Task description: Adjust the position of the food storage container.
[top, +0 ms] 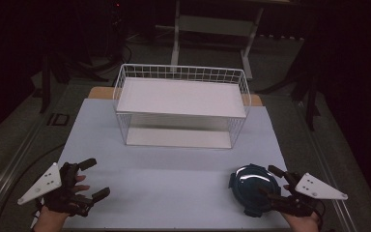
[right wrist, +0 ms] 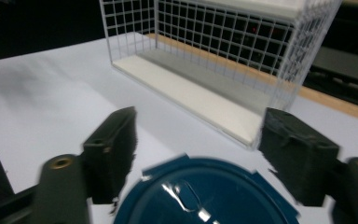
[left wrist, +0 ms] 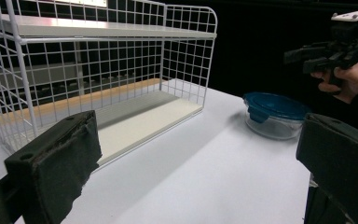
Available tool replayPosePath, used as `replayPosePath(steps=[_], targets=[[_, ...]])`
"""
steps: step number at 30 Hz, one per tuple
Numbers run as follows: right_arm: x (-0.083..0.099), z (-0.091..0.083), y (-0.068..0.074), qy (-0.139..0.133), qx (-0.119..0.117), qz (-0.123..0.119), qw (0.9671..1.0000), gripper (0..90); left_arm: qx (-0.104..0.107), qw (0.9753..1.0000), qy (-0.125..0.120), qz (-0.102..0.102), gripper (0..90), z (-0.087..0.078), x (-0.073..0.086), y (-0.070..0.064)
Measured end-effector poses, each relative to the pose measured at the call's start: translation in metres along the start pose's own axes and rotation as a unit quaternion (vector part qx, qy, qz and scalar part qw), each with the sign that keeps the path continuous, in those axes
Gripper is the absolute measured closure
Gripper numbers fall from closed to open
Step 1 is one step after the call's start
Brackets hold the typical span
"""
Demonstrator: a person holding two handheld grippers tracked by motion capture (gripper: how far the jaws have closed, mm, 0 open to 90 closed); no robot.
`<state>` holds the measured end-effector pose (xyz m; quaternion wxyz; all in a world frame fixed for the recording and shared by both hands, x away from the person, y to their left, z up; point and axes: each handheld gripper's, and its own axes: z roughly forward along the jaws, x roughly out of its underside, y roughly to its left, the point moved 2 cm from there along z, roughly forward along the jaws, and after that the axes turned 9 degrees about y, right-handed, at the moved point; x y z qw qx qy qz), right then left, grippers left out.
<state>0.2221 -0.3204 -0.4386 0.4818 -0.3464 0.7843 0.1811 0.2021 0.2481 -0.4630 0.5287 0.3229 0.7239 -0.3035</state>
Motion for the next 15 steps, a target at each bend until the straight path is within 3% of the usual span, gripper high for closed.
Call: replayPosePath(steps=[7, 15], targets=[[0.021, -0.009, -0.016, 0.022, 0.008, 0.024, 0.9994, 42.4, 0.000, 1.0000, -0.002, -0.002, 0.0, 0.000, 0.000, 0.000], [0.051, -0.018, -0.031, 0.059, 0.027, 0.039, 0.9971, 71.5, 0.000, 1.0000, -0.001, 0.000, 0.0, 0.000, 0.000, 0.000]])
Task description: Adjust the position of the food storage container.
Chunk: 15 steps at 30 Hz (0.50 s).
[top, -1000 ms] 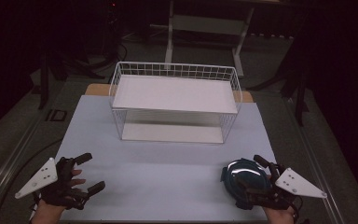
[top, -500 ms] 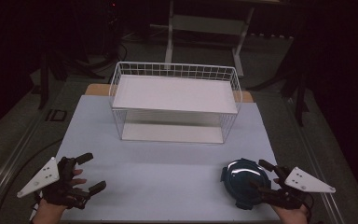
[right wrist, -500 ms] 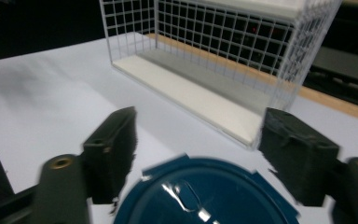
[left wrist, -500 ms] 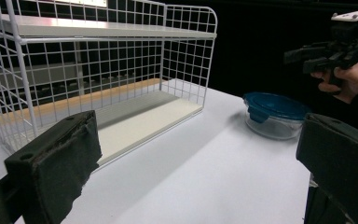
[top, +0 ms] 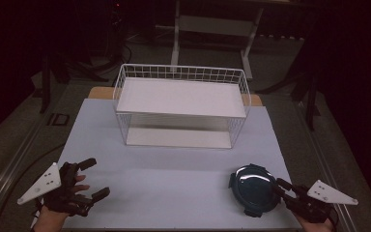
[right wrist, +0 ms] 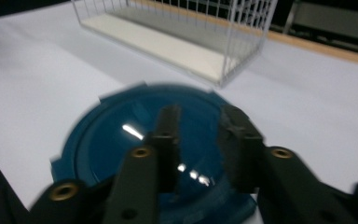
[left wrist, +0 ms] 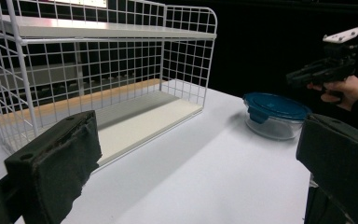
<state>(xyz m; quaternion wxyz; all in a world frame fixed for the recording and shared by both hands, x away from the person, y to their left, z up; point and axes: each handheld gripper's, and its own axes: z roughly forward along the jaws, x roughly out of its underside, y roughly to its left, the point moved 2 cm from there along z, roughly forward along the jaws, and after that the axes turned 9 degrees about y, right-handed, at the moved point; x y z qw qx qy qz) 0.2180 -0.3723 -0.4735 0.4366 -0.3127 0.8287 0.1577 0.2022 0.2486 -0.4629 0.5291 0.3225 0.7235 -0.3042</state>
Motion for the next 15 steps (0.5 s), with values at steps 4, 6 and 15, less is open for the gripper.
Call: replayPosePath(steps=[4, 6, 15], targets=[[0.014, -0.002, -0.008, 0.022, 0.015, 0.008, 0.9996, 82.6, 0.000, 1.0000, 0.002, 0.002, 0.0, 0.000, 0.000, 0.000], [0.020, -0.003, -0.011, 0.033, 0.018, 0.013, 0.9992, 88.7, 0.000, 1.0000, 0.002, 0.002, 0.0, 0.000, 0.000, 0.000], [0.045, -0.001, -0.020, 0.064, 0.034, 0.033, 0.9968, 90.0, 0.001, 1.0000, 0.005, 0.004, 0.0, 0.001, 0.000, -0.001]])
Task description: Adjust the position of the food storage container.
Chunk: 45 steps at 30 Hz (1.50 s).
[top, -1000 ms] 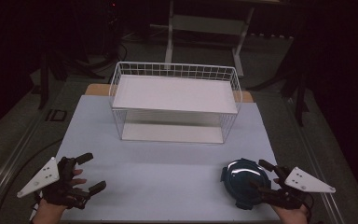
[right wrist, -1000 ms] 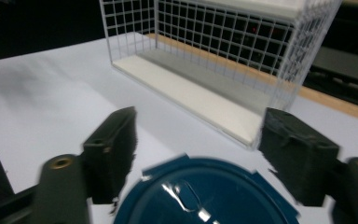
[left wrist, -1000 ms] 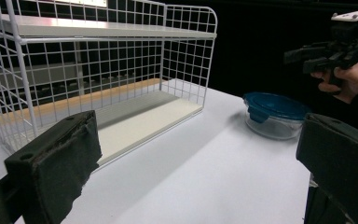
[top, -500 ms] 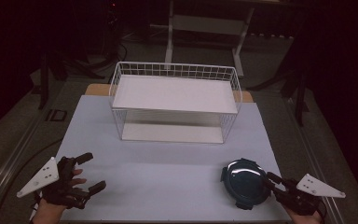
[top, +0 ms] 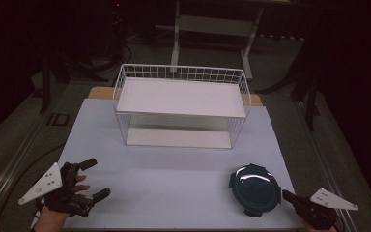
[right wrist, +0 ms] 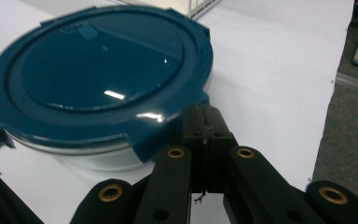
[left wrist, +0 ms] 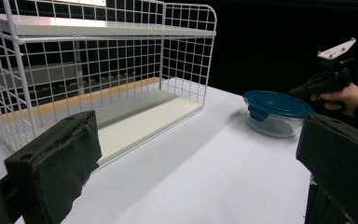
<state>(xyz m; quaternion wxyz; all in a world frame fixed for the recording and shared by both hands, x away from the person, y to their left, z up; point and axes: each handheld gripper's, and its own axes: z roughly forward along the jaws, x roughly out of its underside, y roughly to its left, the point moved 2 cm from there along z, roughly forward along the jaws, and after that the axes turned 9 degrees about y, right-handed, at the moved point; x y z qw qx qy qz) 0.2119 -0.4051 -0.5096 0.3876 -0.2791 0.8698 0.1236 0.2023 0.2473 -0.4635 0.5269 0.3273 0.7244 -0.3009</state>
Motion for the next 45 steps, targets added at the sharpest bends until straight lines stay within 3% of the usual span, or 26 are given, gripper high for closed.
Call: replayPosePath(steps=[4, 12, 23, 29, 34, 37, 39, 45], targets=[[0.005, 0.005, -0.001, 0.012, -0.010, 0.008, 0.9998, 90.0, 0.000, 1.0000, 0.000, 0.000, 0.0, 0.000, 0.000, 0.000], [0.004, 0.009, -0.001, 0.011, -0.023, 0.024, 0.9994, 90.0, 0.002, 1.0000, 0.002, 0.001, 0.0, 0.002, 0.000, -0.001], [-0.020, 0.029, 0.017, 0.015, -0.055, -0.005, 0.9984, 90.0, 0.001, 1.0000, 0.003, 0.003, 0.0, 0.001, 0.000, 0.000], [-0.016, 0.024, 0.012, 0.015, -0.046, -0.005, 0.9988, 90.0, 0.001, 1.0000, 0.003, 0.001, 0.0, 0.001, 0.000, 0.000], [-0.013, 0.030, 0.017, 0.021, -0.056, -0.015, 0.9981, 90.0, 0.001, 1.0000, 0.004, 0.003, 0.0, 0.002, 0.000, -0.001], [-0.015, 0.030, 0.015, 0.015, -0.063, -0.008, 0.9979, 90.0, 0.001, 1.0000, 0.003, 0.001, 0.0, 0.002, 0.000, 0.000], [-0.017, 0.031, 0.017, 0.016, -0.060, -0.011, 0.9980, 90.0, 0.002, 1.0000, 0.003, 0.001, 0.0, 0.002, 0.000, 0.000], [-0.029, 0.044, 0.026, 0.018, -0.081, -0.021, 0.9963, 90.0, 0.004, 1.0000, 0.006, 0.003, 0.0, 0.003, 0.001, -0.001]])
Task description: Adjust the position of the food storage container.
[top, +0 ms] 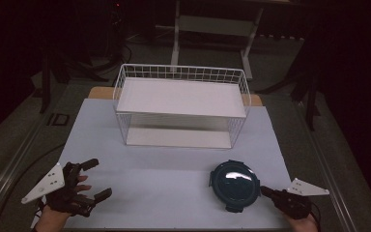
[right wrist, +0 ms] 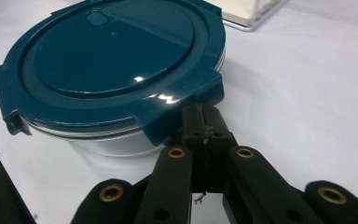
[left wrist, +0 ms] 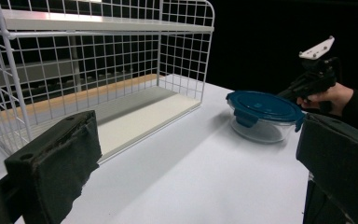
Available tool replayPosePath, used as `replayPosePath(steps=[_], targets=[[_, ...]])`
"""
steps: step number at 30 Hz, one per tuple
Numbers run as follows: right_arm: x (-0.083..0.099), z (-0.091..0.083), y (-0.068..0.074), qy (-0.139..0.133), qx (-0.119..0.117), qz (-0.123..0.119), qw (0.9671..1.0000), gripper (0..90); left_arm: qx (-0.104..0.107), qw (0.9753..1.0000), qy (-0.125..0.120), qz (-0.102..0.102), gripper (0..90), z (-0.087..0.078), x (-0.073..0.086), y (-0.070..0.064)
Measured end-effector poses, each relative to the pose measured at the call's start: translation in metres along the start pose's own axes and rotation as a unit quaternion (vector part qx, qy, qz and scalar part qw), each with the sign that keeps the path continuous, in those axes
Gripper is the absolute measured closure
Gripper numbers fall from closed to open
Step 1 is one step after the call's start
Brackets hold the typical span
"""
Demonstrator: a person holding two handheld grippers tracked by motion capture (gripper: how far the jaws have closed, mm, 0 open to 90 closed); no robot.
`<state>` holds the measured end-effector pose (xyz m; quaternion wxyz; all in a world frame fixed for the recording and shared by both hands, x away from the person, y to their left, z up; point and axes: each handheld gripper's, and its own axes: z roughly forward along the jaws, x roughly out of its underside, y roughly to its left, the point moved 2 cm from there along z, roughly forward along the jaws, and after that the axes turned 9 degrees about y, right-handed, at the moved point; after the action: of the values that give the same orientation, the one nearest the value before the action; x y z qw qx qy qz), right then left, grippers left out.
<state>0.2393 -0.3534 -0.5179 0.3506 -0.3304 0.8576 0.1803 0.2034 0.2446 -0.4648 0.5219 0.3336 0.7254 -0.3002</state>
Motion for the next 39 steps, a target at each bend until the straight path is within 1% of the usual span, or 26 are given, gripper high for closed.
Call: replayPosePath(steps=[3, 6, 8, 13, 15, 16, 20, 22, 23, 24, 26, 28, 31, 33, 37, 39], targets=[[-0.007, 0.008, 0.004, 0.001, -0.014, -0.005, 0.9999, 90.0, 0.000, 1.0000, -0.001, 0.000, 0.0, -0.001, 0.000, 0.000], [-0.016, 0.016, 0.011, 0.006, -0.024, -0.019, 0.9995, 90.0, -0.001, 1.0000, -0.002, 0.000, 0.0, -0.001, 0.000, 0.000], [-0.020, 0.019, 0.013, 0.005, -0.031, -0.021, 0.9993, 90.0, 0.000, 1.0000, -0.002, 0.000, 0.0, -0.001, 0.000, 0.000], [-0.027, 0.028, 0.016, 0.003, -0.050, -0.019, 0.9986, 90.0, 0.001, 1.0000, -0.001, 0.000, 0.0, -0.001, 0.000, 0.000], [-0.030, 0.031, 0.019, 0.008, -0.048, -0.024, 0.9985, 90.0, 0.001, 1.0000, -0.001, 0.001, 0.0, -0.001, 0.000, 0.000], [-0.032, 0.033, 0.020, 0.010, -0.051, -0.028, 0.9983, 90.0, 0.001, 1.0000, -0.001, 0.001, 0.0, 0.000, 0.000, 0.000], [-0.038, 0.040, 0.025, 0.011, -0.066, -0.031, 0.9972, 90.0, 0.003, 1.0000, 0.000, 0.000, 0.0, 0.001, 0.000, -0.001], [-0.038, 0.041, 0.024, 0.009, -0.074, -0.021, 0.9970, 90.0, 0.002, 1.0000, -0.001, -0.001, 0.0, 0.000, 0.000, 0.000], [-0.038, 0.041, 0.024, 0.012, -0.073, -0.024, 0.9970, 90.0, 0.002, 1.0000, -0.001, 0.000, 0.0, 0.000, 0.000, 0.000], [-0.037, 0.041, 0.024, 0.017, -0.067, -0.032, 0.9971, 90.0, 0.002, 1.0000, -0.001, 0.000, 0.0, 0.000, 0.000, -0.001], [-0.036, 0.039, 0.024, 0.018, -0.072, -0.030, 0.9968, 90.0, 0.002, 1.0000, 0.000, -0.001, 0.0, 0.000, 0.001, 0.000], [-0.035, 0.039, 0.026, 0.024, -0.072, -0.032, 0.9966, 90.0, 0.002, 1.0000, 0.000, 0.000, 0.0, 0.000, 0.000, 0.000], [-0.035, 0.040, 0.026, 0.022, -0.071, -0.029, 0.9968, 90.0, 0.002, 1.0000, 0.000, 0.000, 0.0, 0.001, 0.000, -0.001], [-0.036, 0.042, 0.027, 0.020, -0.073, -0.027, 0.9968, 90.0, 0.003, 1.0000, 0.000, 0.001, 0.0, 0.001, 0.000, -0.001], [-0.044, 0.051, 0.034, 0.023, -0.086, -0.035, 0.9954, 90.0, 0.002, 1.0000, 0.001, 0.002, 0.0, 0.001, 0.000, -0.001], [-0.049, 0.056, 0.037, 0.024, -0.089, -0.038, 0.9951, 90.0, 0.002, 1.0000, 0.001, 0.001, 0.0, 0.001, 0.000, -0.001]])
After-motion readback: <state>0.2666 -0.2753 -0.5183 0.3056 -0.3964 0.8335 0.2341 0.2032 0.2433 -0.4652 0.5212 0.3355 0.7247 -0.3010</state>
